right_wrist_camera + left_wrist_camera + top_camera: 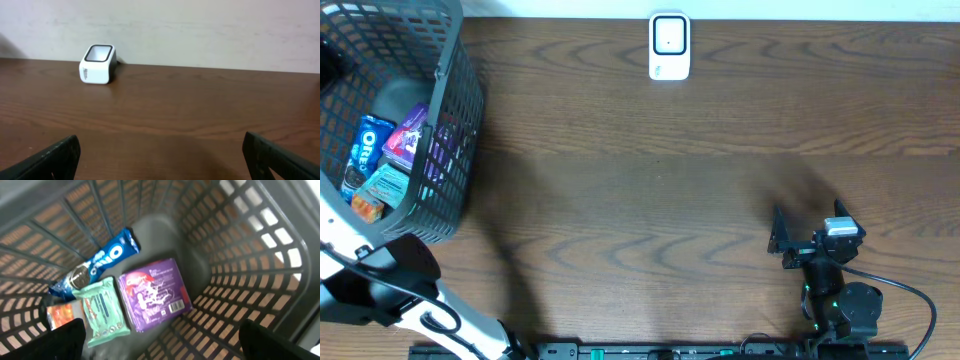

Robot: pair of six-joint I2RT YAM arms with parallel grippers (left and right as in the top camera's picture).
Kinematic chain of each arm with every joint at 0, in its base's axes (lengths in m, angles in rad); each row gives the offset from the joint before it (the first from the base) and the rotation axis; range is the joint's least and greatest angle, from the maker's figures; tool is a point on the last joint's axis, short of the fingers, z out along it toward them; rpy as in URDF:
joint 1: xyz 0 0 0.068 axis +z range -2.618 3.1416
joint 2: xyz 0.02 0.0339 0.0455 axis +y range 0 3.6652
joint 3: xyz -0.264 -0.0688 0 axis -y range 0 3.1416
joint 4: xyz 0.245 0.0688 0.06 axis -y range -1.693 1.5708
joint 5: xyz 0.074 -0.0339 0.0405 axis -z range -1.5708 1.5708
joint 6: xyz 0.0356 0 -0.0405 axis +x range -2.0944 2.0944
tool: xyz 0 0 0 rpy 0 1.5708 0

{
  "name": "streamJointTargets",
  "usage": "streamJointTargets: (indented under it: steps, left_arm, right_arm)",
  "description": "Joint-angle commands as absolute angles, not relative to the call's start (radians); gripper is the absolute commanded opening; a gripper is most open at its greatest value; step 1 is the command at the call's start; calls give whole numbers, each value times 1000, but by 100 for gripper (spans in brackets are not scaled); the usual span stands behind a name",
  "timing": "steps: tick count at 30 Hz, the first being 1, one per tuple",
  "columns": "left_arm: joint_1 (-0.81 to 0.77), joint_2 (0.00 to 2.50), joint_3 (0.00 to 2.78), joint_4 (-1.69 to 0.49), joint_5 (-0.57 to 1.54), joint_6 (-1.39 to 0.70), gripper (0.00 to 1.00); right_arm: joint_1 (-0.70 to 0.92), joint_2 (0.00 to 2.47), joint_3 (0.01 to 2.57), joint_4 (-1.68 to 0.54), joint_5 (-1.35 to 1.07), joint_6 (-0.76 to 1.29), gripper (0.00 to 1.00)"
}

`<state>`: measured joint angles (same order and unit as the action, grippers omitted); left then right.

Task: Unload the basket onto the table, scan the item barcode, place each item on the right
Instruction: 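Move the left gripper up and over into the grey basket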

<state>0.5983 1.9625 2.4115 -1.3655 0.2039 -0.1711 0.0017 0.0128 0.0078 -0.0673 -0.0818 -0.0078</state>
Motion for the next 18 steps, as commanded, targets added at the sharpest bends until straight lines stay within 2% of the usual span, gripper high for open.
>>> streamJointTargets:
  steps: [1, 11, 18]
  left_arm:
    - [599, 2014, 2390, -1394, 175, -114, 98]
    - [599, 2194, 2390, -1466, 104, -111, 98]
    - [598, 2259, 2390, -1511, -9, -260, 98]
  right_arm:
    - [-5, 9, 6, -71, -88, 3, 99]
    - [-5, 9, 6, -71, -88, 3, 99]
    - [-5, 9, 6, -71, -88, 3, 99]
